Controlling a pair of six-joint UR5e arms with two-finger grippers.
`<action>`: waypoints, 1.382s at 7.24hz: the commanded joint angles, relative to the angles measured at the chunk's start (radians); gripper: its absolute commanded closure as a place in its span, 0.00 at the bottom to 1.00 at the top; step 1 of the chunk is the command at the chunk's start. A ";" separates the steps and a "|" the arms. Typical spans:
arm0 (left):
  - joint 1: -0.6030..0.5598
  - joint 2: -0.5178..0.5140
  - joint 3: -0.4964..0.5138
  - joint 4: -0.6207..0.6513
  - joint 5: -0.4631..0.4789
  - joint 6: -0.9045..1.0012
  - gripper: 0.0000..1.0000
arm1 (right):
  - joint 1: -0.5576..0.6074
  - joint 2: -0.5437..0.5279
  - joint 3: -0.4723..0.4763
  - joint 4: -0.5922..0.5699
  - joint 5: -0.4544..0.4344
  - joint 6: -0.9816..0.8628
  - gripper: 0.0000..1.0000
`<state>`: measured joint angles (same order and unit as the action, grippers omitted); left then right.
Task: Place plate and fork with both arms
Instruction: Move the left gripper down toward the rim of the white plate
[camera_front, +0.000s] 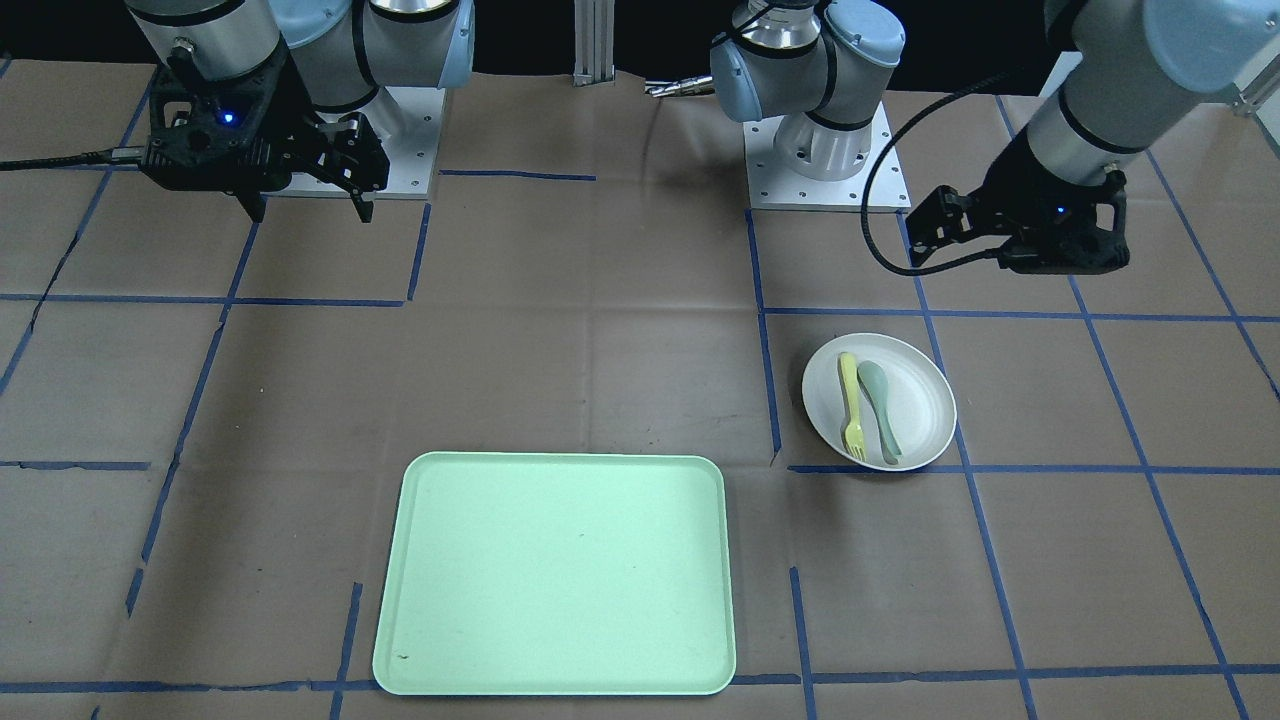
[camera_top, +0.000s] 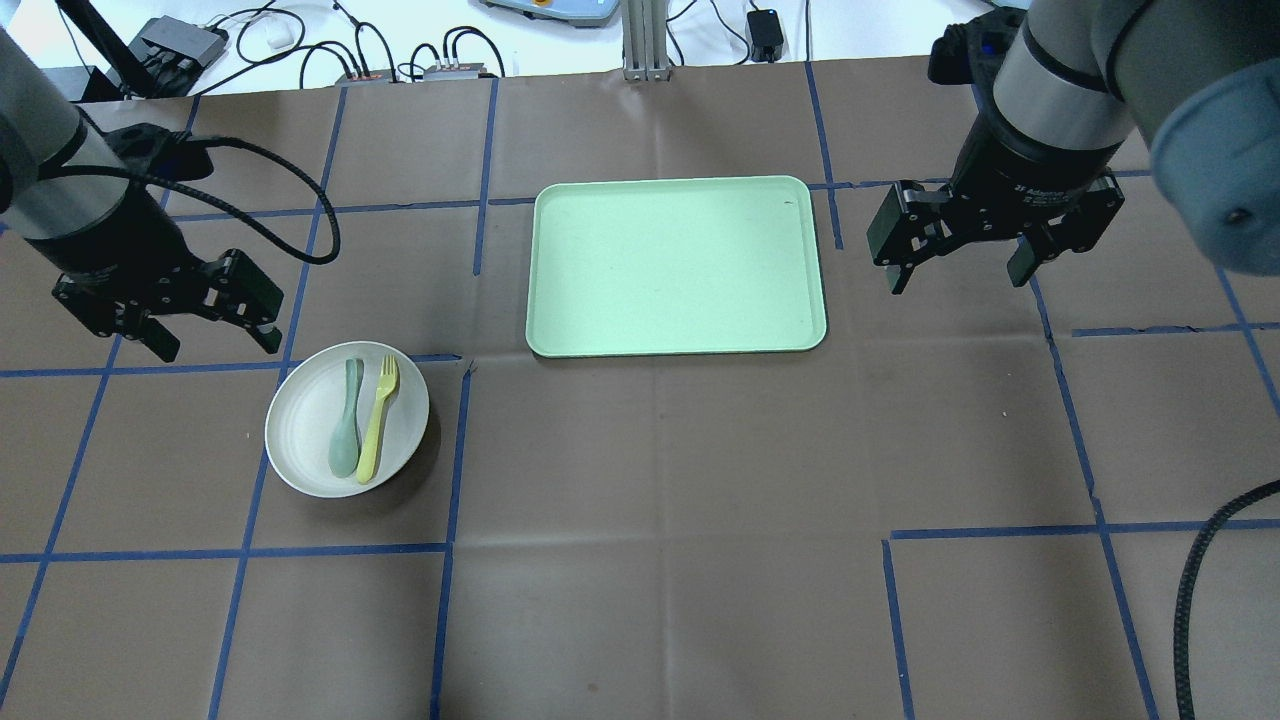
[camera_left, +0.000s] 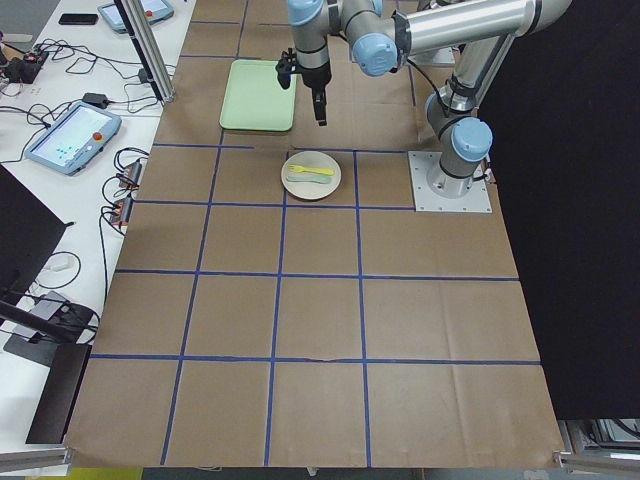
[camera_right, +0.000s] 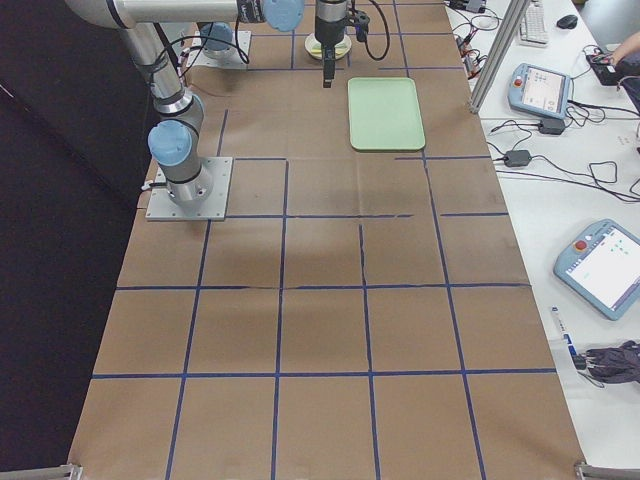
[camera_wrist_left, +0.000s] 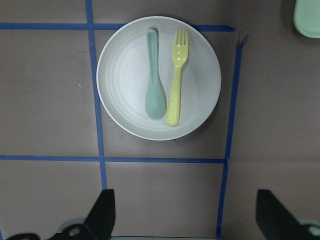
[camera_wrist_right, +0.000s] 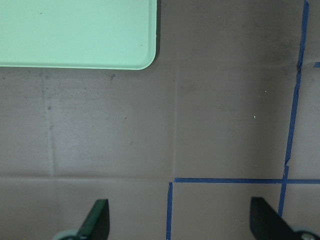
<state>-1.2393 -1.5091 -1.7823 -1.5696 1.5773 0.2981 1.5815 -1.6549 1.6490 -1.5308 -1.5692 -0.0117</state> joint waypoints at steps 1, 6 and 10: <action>0.113 -0.009 -0.133 0.147 -0.016 0.102 0.01 | 0.000 0.000 0.000 0.000 0.000 -0.001 0.00; 0.178 -0.164 -0.226 0.360 -0.071 0.166 0.00 | 0.000 -0.002 0.000 0.000 0.000 0.001 0.00; 0.260 -0.284 -0.271 0.538 -0.198 0.189 0.01 | 0.000 -0.003 -0.002 -0.008 0.002 0.001 0.00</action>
<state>-1.0014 -1.7655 -2.0324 -1.0908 1.4075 0.4694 1.5815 -1.6575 1.6481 -1.5353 -1.5683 -0.0103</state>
